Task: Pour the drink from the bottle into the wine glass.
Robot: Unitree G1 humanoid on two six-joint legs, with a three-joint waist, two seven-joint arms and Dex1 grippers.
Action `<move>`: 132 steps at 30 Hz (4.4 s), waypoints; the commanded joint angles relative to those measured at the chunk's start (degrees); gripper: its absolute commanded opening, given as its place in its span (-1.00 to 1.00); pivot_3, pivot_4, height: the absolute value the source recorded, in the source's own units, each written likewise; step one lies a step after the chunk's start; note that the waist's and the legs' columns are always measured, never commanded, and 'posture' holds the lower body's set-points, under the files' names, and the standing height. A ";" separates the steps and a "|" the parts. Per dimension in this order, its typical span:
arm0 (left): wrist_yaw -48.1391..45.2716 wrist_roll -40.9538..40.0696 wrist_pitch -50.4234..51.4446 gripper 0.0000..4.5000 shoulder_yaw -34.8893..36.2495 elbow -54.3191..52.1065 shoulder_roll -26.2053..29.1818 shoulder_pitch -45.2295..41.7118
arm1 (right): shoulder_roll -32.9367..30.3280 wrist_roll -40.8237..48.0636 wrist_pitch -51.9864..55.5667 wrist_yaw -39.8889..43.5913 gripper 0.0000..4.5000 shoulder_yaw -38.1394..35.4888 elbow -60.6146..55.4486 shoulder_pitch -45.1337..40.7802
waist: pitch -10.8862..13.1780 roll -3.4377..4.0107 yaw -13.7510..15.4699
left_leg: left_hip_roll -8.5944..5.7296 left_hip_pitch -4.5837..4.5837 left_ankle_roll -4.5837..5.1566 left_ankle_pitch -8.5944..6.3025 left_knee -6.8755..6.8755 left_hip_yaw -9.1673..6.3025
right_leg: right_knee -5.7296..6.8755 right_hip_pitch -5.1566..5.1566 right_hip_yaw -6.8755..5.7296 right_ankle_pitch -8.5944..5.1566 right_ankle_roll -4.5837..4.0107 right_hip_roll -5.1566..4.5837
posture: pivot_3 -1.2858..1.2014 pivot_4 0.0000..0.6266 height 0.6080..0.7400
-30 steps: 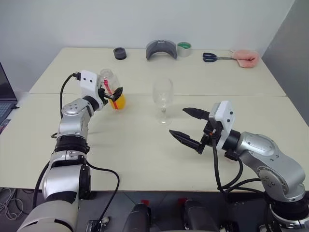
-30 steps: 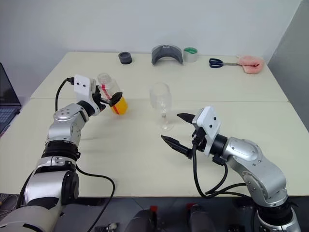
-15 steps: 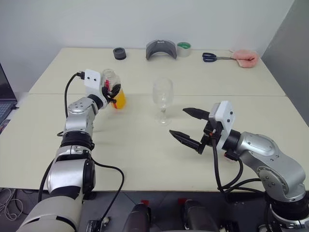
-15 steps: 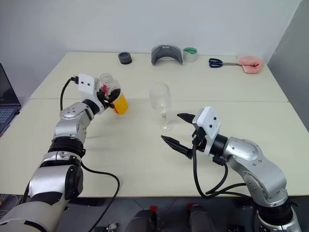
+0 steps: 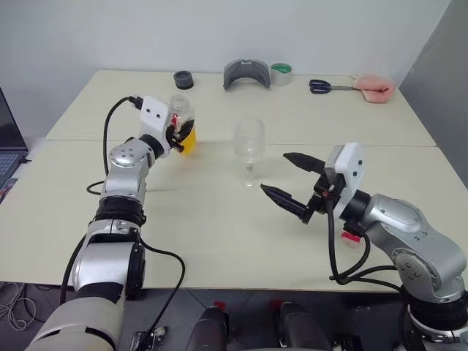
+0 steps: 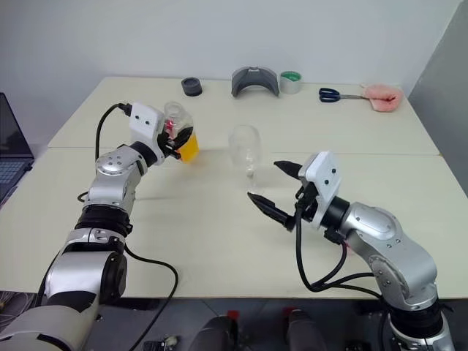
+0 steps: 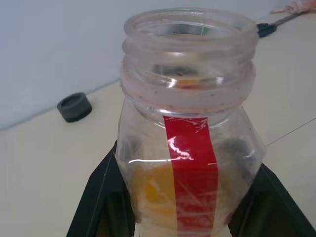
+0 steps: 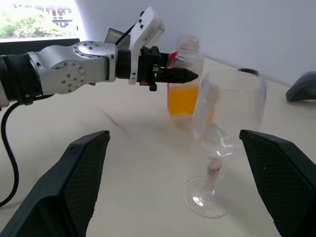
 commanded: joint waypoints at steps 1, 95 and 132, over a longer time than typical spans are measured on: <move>-1.30 1.86 -5.37 -0.19 -1.87 -3.21 -0.04 -3.85 | 0.22 0.53 -0.79 -1.23 1.00 -1.94 -0.70 -1.59 | 0.01 -0.02 0.01 | 0.01 0.00 0.00 0.00 0.00 0.00 | 0.00 0.00 -0.01 0.00 0.00 0.01 | 0.03 -0.52 1.00; 42.06 46.37 -41.59 -0.20 -27.12 18.45 8.35 -24.49 | 4.18 -1.38 -6.57 -2.63 1.00 -0.82 -0.40 3.75 | 0.02 -0.04 -0.12 | -0.02 -0.04 0.01 0.00 0.07 0.07 | 0.15 -0.04 0.00 0.00 0.00 0.05 | 0.03 -0.52 1.00; 46.88 48.73 -40.63 -0.20 -29.32 20.16 9.90 -26.94 | 5.59 -1.86 -6.75 -3.77 1.00 1.79 -0.69 4.33 | 0.02 -0.04 -0.12 | -0.03 0.03 0.01 0.01 0.16 0.09 | 0.44 -0.08 0.04 -0.01 0.00 0.05 | 0.03 -0.52 1.00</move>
